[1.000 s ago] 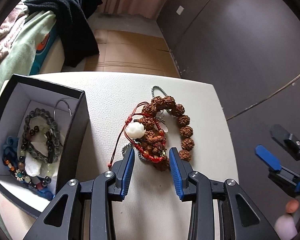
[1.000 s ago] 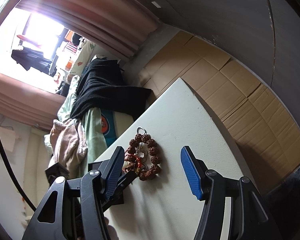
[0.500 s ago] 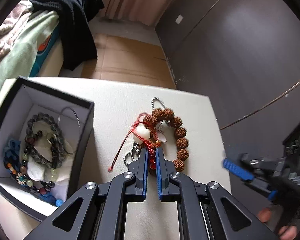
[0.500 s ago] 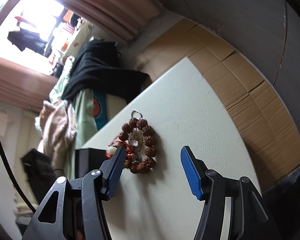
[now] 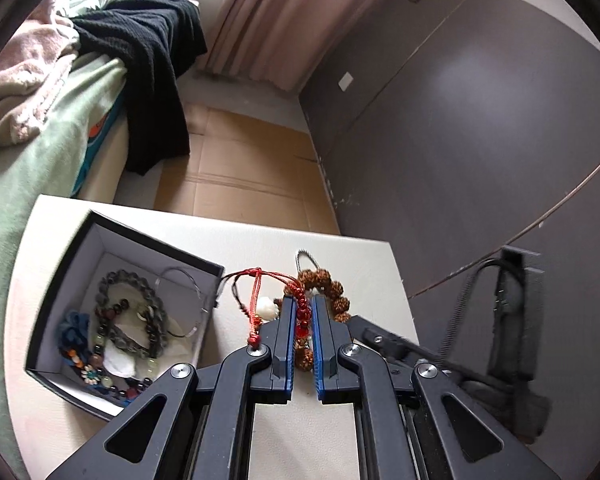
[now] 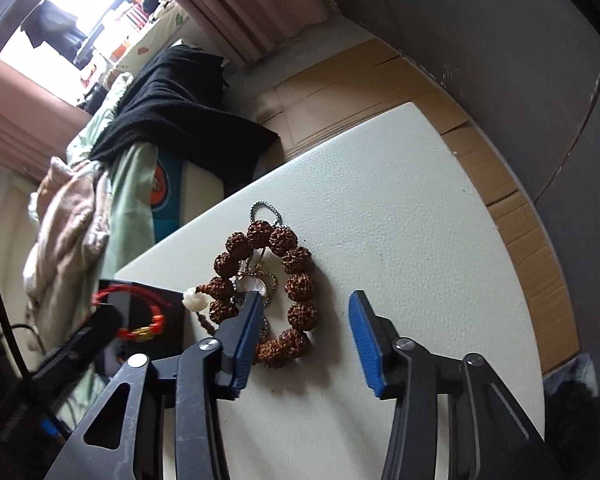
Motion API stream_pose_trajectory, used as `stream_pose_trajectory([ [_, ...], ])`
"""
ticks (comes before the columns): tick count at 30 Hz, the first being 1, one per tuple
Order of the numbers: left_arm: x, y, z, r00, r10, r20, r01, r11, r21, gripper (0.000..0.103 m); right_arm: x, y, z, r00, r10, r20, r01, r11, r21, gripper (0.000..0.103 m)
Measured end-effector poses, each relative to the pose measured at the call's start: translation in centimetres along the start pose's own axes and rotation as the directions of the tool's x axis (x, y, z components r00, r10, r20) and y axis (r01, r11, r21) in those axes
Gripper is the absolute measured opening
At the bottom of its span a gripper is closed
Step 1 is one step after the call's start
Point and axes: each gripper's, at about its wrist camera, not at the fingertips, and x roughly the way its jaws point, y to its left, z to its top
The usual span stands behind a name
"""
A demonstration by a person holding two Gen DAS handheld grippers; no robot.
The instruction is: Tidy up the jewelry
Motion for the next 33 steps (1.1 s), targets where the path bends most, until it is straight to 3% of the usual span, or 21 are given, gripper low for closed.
stream_pose_trajectory([
  [8,-1.1,0.9,0.7,0.999,0.003,0.033,-0.003,1.000,-0.025,0.007,1.8,1.4,0.1,0.992,-0.123,0.028,0.125,0.989,-0.074,0.041],
  [12,-1.8,1.2,0.8,0.999,0.011,0.051,-0.010,1.000,-0.020,0.007,2.2,2.7,-0.1,0.984,-0.172,0.042,0.176,0.974,-0.140,0.021],
  [16,-3.0,1.8,1.0,0.997,0.014,0.070,-0.012,1.000,-0.028,0.007,1.9,2.3,-0.2,0.985,-0.168,0.039,0.172,0.976,-0.138,0.020],
  [17,-3.4,2.1,1.0,0.997,0.018,0.076,-0.016,0.999,-0.030,0.007,1.8,2.0,-0.1,0.988,-0.149,0.026,0.151,0.982,-0.116,0.020],
  [21,-4.7,2.9,1.1,0.995,0.043,0.092,-0.039,0.999,-0.038,0.007,-0.4,-0.2,0.1,0.997,0.069,0.017,-0.069,0.997,0.035,0.020],
  [24,-5.4,3.7,1.2,0.993,0.071,0.095,-0.067,0.997,-0.049,0.007,-2.8,-0.1,0.1,0.977,0.199,0.082,-0.203,0.978,0.046,0.020],
  [26,-5.5,4.3,1.2,0.993,0.079,0.088,-0.074,0.996,-0.057,0.007,-4.1,0.5,-0.1,0.949,0.294,0.114,-0.299,0.954,0.029,0.020],
  [33,-5.3,5.8,1.2,0.993,0.094,0.068,-0.089,0.993,-0.077,0.007,-5.9,2.8,-0.7,0.896,0.421,0.143,-0.422,0.906,-0.020,0.020],
])
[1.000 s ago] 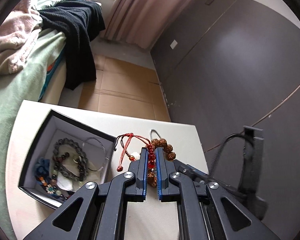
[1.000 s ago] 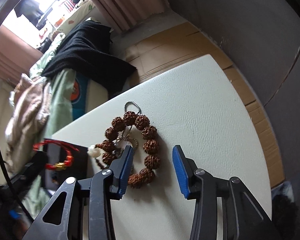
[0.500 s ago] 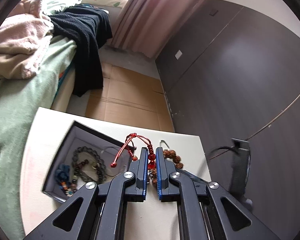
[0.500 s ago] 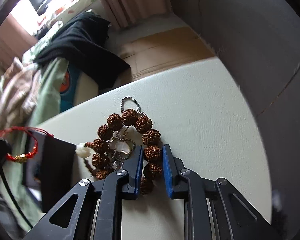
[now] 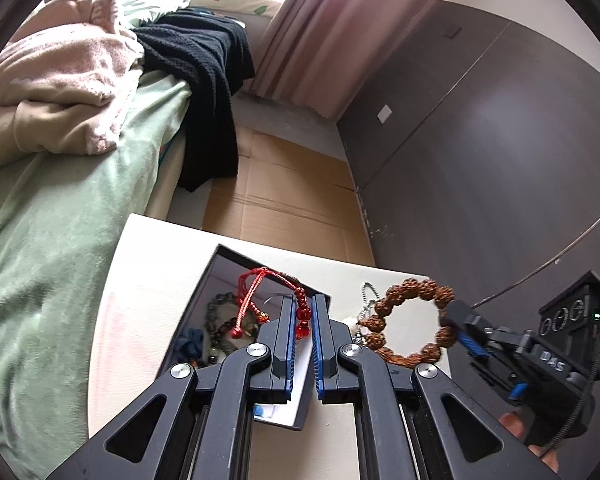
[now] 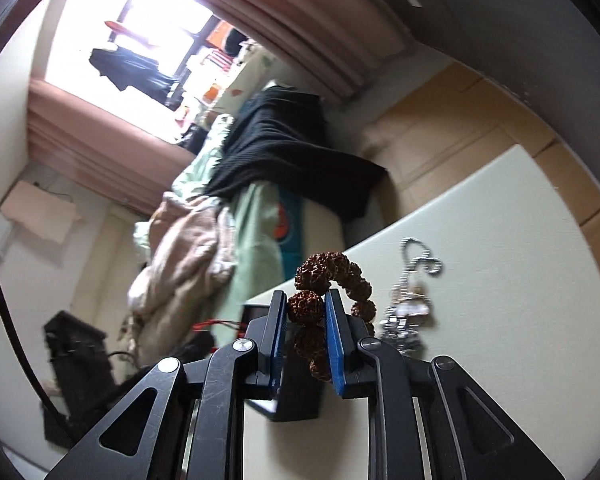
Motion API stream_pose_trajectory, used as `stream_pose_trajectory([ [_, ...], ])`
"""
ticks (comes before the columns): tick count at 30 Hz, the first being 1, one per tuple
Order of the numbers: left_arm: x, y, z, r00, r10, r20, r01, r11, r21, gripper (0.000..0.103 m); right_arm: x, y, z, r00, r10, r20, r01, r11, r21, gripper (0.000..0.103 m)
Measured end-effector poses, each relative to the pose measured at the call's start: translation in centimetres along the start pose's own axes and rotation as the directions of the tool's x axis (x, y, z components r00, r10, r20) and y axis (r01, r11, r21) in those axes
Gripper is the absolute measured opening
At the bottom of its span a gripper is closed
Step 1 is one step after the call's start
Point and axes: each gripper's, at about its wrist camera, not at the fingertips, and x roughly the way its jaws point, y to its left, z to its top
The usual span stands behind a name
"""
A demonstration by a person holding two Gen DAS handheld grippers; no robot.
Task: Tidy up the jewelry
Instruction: 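Lower the rudraksha bracelet into the black box and open the left gripper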
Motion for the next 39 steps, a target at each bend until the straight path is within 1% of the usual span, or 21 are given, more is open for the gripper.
stream_pose_trajectory([
  [2,0.3,0.5,-0.1,1.000,0.001,-0.012,-0.001,1.000,-0.006,0.007,0.3,0.7,0.1,1.000,0.021,0.003,-0.021,1.000,-0.007,0.020],
  [6,1.6,1.7,-0.1,0.998,0.010,-0.055,-0.011,1.000,-0.028,0.007,0.4,2.7,-0.3,0.996,0.088,0.026,-0.087,0.996,-0.035,0.020],
  [10,2.5,3.1,0.1,0.995,0.023,-0.092,-0.029,0.998,-0.064,0.009,0.1,4.7,-0.8,0.984,0.170,0.047,-0.167,0.983,-0.072,0.020],
  [12,3.0,3.9,0.1,0.992,0.023,-0.123,-0.034,0.996,-0.088,0.024,0.1,5.5,-0.8,0.978,0.203,0.052,-0.198,0.976,-0.092,0.020],
  [13,3.3,4.5,0.1,0.991,0.031,-0.134,-0.045,0.994,-0.103,0.046,0.2,6.0,-1.0,0.974,0.220,0.053,-0.214,0.972,-0.101,0.020],
  [14,3.2,4.9,0.1,0.992,0.010,-0.125,-0.025,0.993,-0.118,0.050,0.3,6.4,-1.1,0.970,0.235,0.054,-0.228,0.968,-0.108,0.020],
  [15,3.0,5.0,0.1,0.993,-0.008,-0.121,-0.008,0.992,-0.127,0.050,0.3,6.6,-1.3,0.969,0.242,0.053,-0.235,0.966,-0.112,0.020],
  [20,2.8,4.5,-0.1,0.993,0.007,-0.121,-0.019,0.995,-0.097,0.050,1.7,7.6,-1.7,0.969,0.247,0.029,-0.242,0.962,-0.123,0.020],
  [23,2.6,4.6,-0.2,0.993,0.006,-0.121,-0.019,0.994,-0.107,0.050,2.3,7.7,-2.2,0.971,0.238,0.012,-0.235,0.964,-0.122,0.020],
  [24,2.5,4.8,-0.2,0.993,0.010,-0.119,-0.024,0.993,-0.113,0.050,2.5,7.8,-2.3,0.972,0.237,0.009,-0.234,0.964,-0.123,0.020],
  [28,1.5,5.8,-0.1,0.992,0.063,-0.112,-0.079,0.986,-0.145,0.050,3.3,8.2,-2.5,0.972,0.235,-0.010,-0.234,0.964,-0.128,0.020],
  [30,1.0,6.2,-0.1,0.992,0.062,-0.106,-0.078,0.984,-0.159,0.050,3.9,8.6,-2.5,0.972,0.234,-0.019,-0.234,0.963,-0.131,0.020],
  [32,0.2,6.4,0.0,0.995,0.044,-0.092,-0.059,0.983,-0.174,0.050,4.2,8.7,-2.7,0.972,0.234,-0.026,-0.236,0.963,-0.134,0.020],
  [34,-0.8,6.5,0.2,0.996,0.056,-0.065,-0.067,0.983,-0.173,0.050,4.8,9.0,-2.8,0.971,0.236,-0.032,-0.238,0.962,-0.137,0.020],
  [39,-2.9,7.1,0.7,0.998,0.058,-0.009,-0.058,0.979,-0.196,0.050,6.0,9.8,-3.1,0.983,0.182,-0.024,-0.183,0.969,-0.167,0.020],
])
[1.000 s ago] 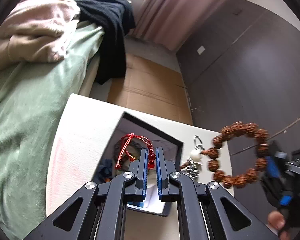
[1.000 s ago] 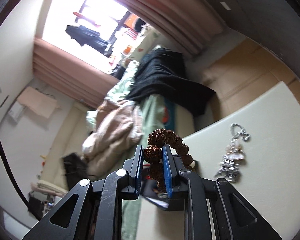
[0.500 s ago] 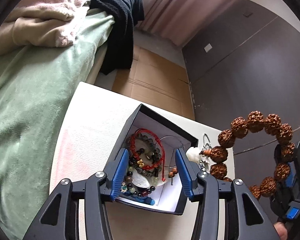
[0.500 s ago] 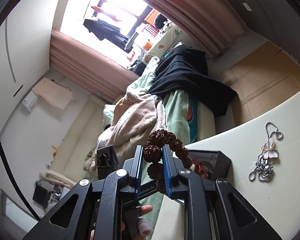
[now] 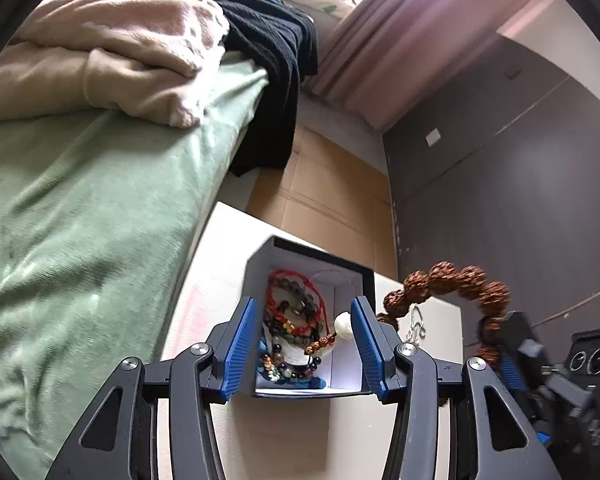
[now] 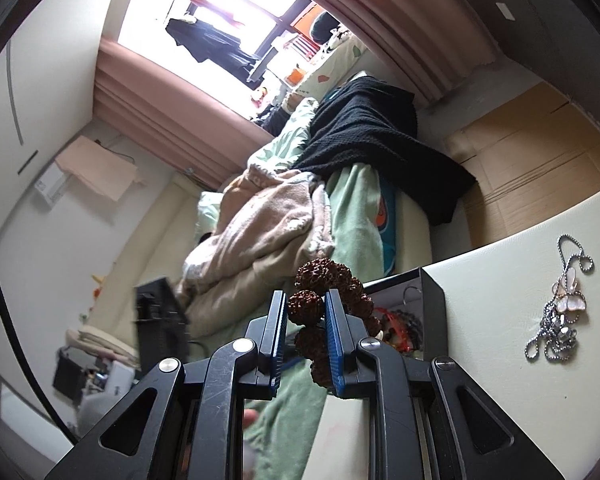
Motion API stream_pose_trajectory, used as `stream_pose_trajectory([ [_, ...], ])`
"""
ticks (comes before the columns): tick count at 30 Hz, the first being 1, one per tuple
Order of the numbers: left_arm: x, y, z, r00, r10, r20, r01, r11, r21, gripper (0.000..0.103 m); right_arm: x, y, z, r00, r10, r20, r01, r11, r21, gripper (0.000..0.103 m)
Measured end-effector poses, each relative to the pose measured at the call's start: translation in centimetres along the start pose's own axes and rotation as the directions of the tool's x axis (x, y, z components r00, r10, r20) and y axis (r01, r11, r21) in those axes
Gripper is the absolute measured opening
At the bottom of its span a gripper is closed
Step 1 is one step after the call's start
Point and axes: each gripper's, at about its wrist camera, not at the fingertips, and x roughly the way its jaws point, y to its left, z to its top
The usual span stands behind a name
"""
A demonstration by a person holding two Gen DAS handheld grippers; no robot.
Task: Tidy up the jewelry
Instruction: 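Lower the rudraksha bracelet into the black box and open the left gripper, then move the left gripper to the silver chain necklace and close on it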
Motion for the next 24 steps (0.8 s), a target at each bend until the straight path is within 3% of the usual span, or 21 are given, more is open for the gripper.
stream_pose_trajectory([
  [5,-0.8,0.9,0.4,1.000,-0.002,0.029,0.002,1.000,-0.028,0.050,1.0,0.6,-0.3,0.992,-0.124,0.021,0.126,0.990,-0.057,0.021],
  [11,-1.5,0.7,0.8,0.998,-0.013,0.060,0.015,1.000,-0.024,0.051,3.9,-1.1,-0.8,0.987,-0.067,-0.143,0.070,0.997,0.019,0.040],
  [15,-1.4,0.0,0.7,0.998,-0.024,0.064,0.024,1.000,-0.004,0.051,2.0,-1.8,-0.7,0.988,-0.111,-0.108,0.116,0.993,0.033,0.050],
  [18,-1.3,-0.7,0.6,0.997,-0.030,0.076,0.028,0.999,0.019,0.051,-0.3,-2.5,-0.3,0.989,-0.133,-0.068,0.137,0.989,0.057,0.052],
  [20,-1.3,-1.4,0.4,0.996,-0.026,0.084,0.023,0.999,0.038,0.051,-1.8,-3.0,0.0,0.988,-0.149,-0.051,0.152,0.986,0.073,0.061],
  [22,-1.1,-2.0,0.2,0.996,-0.026,0.087,0.022,0.998,0.050,0.051,-3.3,-3.5,0.2,0.983,-0.181,-0.024,0.183,0.980,0.085,0.077],
  [24,-0.8,-2.5,0.1,0.996,-0.025,0.086,0.020,0.998,0.061,0.051,-4.8,-4.1,0.3,0.978,-0.207,-0.002,0.206,0.973,0.099,0.080],
])
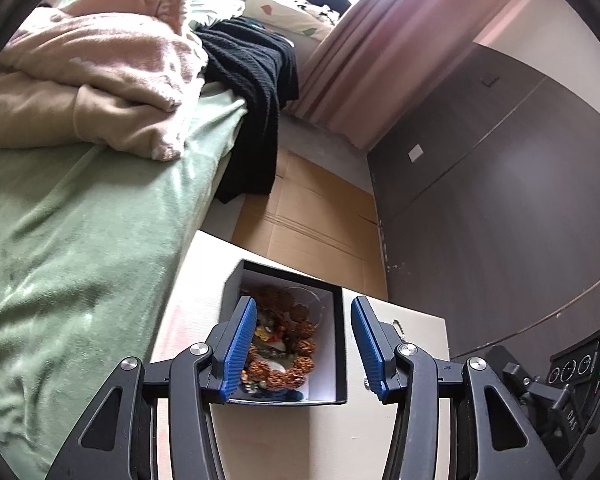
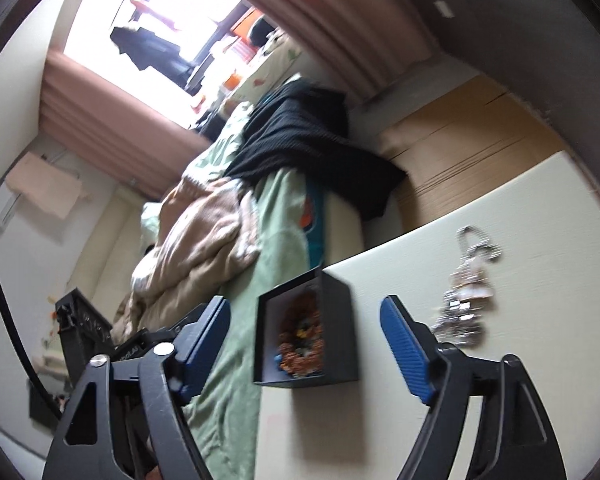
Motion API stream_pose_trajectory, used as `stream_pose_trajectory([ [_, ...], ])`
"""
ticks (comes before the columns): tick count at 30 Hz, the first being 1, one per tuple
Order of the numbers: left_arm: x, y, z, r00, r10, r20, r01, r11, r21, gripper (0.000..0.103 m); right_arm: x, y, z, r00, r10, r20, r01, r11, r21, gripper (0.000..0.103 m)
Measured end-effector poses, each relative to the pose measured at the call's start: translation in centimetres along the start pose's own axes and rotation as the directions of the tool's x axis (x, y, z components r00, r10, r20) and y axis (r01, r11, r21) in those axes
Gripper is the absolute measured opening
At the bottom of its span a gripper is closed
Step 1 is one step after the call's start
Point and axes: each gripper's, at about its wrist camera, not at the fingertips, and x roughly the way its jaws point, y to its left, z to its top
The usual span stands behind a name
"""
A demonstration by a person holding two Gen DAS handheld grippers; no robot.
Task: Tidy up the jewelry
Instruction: 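Move the left gripper to the silver chain necklace and close on it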
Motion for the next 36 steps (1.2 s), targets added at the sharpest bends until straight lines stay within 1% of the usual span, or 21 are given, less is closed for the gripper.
stream_pose_trajectory([
  [4,0.7,-1.6,-0.5,1.000,-0.012,-0.011,0.012,0.999,0.037,0.051,-1.3,-1.7,0.5,0.999,-0.041,0.009,0.041,0.998,0.037,0.081],
  [6,1.2,-2.6,-0.9,0.999,-0.022,-0.024,0.023,0.998,0.063,0.057,-1.6,-2.4,0.6,0.998,-0.070,0.004,0.069,0.996,0.048,0.081],
  [8,1.6,-3.6,-1.3,0.999,-0.030,-0.031,0.033,0.996,0.088,0.075,-1.9,-3.3,0.8,0.996,-0.084,-0.007,0.084,0.995,0.061,0.081],
  [9,1.7,-4.0,-1.5,0.999,-0.032,-0.031,0.035,0.995,0.096,0.077,-2.1,-3.6,0.9,0.996,-0.088,-0.010,0.089,0.994,0.068,0.081],
  [11,2.2,-5.2,-2.0,0.998,-0.041,-0.040,0.045,0.991,0.124,0.082,-2.5,-4.2,1.0,0.996,-0.088,-0.015,0.089,0.993,0.072,0.086],
  [12,2.6,-5.8,-2.3,0.998,-0.046,-0.050,0.053,0.989,0.139,0.083,-2.7,-4.5,1.1,0.996,-0.090,-0.018,0.091,0.993,0.076,0.095],
  [13,2.8,-6.4,-2.6,0.997,-0.050,-0.059,0.058,0.987,0.153,0.083,-2.9,-4.8,1.2,0.995,-0.094,-0.023,0.096,0.992,0.083,0.099],
  [16,3.8,-7.8,-3.5,0.995,-0.046,-0.090,0.062,0.979,0.193,0.083,-3.5,-5.8,1.3,0.995,-0.101,-0.023,0.103,0.989,0.103,0.099],
  [20,5.4,-9.3,-4.6,0.991,-0.031,-0.131,0.061,0.970,0.233,0.083,-4.6,-7.2,1.6,0.988,-0.151,-0.025,0.153,0.981,0.116,0.099],
  [25,7.1,-11.3,-6.0,0.988,0.023,-0.152,0.026,0.949,0.315,0.083,-5.7,-8.9,1.8,0.984,-0.175,-0.022,0.176,0.972,0.153,0.099],
  [30,8.9,-13.0,-7.2,0.983,0.061,-0.170,0.002,0.938,0.347,0.083,-6.6,-10.7,2.1,0.981,-0.191,-0.016,0.191,0.961,0.201,0.099],
  [32,9.9,-13.8,-7.6,0.982,0.097,-0.164,-0.027,0.924,0.381,0.082,-6.8,-11.3,2.1,0.982,-0.190,-0.018,0.189,0.956,0.225,0.099],
  [33,10.5,-14.2,-7.8,0.980,0.116,-0.164,-0.043,0.917,0.396,0.082,-6.8,-11.7,2.1,0.982,-0.190,-0.021,0.190,0.952,0.240,0.099],
  [34,11.0,-14.3,-7.9,0.977,0.134,-0.167,-0.055,0.912,0.407,0.077,-6.9,-12.2,2.1,0.982,-0.190,-0.024,0.190,0.948,0.257,0.099],
  [35,11.4,-14.3,-8.1,0.975,0.145,-0.170,-0.064,0.909,0.412,0.071,-7.1,-12.4,2.1,0.981,-0.190,-0.024,0.190,0.946,0.263,0.099],
  [36,12.1,-14.4,-8.2,0.971,0.159,-0.179,-0.073,0.907,0.414,0.068,-7.2,-12.8,2.1,0.981,-0.193,-0.022,0.191,0.943,0.274,0.099],
])
